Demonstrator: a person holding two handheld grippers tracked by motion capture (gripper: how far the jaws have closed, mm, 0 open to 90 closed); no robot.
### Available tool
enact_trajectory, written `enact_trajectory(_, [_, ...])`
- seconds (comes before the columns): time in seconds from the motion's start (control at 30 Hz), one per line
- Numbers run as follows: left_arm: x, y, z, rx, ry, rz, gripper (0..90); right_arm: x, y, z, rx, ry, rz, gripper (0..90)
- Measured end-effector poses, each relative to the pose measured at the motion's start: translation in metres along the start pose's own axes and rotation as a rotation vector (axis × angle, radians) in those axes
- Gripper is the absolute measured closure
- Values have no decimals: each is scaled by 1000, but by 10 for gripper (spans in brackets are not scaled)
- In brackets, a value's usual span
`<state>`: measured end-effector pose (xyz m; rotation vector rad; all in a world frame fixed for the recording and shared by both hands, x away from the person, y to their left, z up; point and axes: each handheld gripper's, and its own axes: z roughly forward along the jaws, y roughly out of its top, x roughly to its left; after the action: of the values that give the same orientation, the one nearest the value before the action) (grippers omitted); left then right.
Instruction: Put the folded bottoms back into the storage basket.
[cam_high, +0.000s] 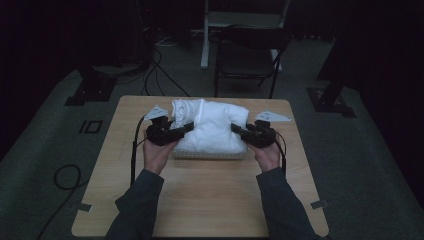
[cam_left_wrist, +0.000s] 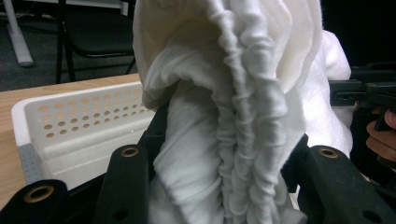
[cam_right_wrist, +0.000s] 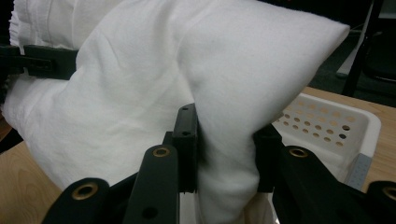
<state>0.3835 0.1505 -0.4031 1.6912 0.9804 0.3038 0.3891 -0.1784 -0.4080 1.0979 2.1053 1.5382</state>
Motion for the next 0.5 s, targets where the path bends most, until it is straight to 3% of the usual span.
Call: enact_trajectory(0.5, [7, 2, 13, 6, 11, -16, 528, -10, 0, 9, 5, -19, 24, 703])
